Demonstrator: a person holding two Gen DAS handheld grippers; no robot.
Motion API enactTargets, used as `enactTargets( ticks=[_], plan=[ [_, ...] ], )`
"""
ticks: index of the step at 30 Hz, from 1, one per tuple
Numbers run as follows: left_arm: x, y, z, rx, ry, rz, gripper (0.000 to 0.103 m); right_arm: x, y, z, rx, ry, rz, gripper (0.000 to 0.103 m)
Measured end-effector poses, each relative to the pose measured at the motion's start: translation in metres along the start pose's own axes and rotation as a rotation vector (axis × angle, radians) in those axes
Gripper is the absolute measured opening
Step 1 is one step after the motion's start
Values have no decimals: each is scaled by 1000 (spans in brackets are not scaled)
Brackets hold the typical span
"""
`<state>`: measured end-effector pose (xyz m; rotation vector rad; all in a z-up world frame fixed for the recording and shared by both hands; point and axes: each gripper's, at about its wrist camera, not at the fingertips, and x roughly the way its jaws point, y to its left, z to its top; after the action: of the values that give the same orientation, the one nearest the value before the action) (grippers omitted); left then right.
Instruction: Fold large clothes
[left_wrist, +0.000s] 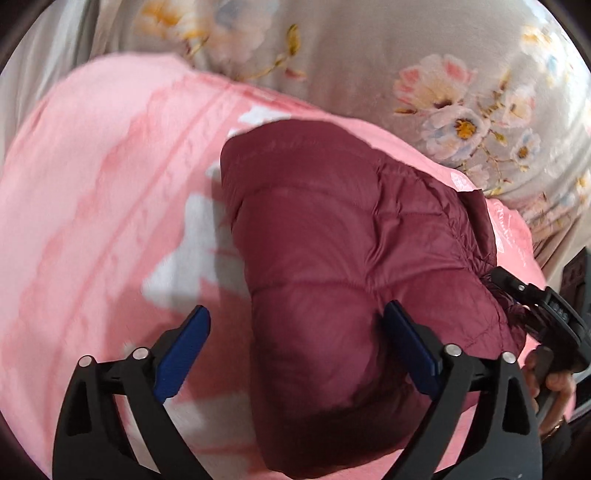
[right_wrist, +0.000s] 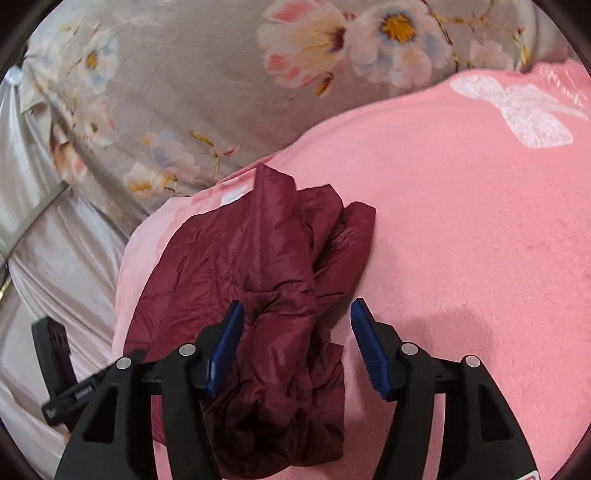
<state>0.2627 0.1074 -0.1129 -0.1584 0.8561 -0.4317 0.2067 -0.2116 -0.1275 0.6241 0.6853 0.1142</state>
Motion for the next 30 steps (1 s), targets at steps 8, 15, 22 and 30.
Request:
enactTargets(
  ticks=[8, 15, 22, 30],
  plan=[
    [34, 9, 11, -84, 42, -66, 93, 45, -7, -2, 81, 93, 138, 18],
    [50, -20, 29, 74, -21, 27, 88, 29, 4, 2, -9, -47, 59, 12],
    [74, -30, 50, 119, -49, 89, 90, 50, -17, 9, 34, -13, 2, 18],
    [54, -36, 47, 90, -12, 207, 92, 4, 14, 8, -80, -79, -184, 28]
  ],
)
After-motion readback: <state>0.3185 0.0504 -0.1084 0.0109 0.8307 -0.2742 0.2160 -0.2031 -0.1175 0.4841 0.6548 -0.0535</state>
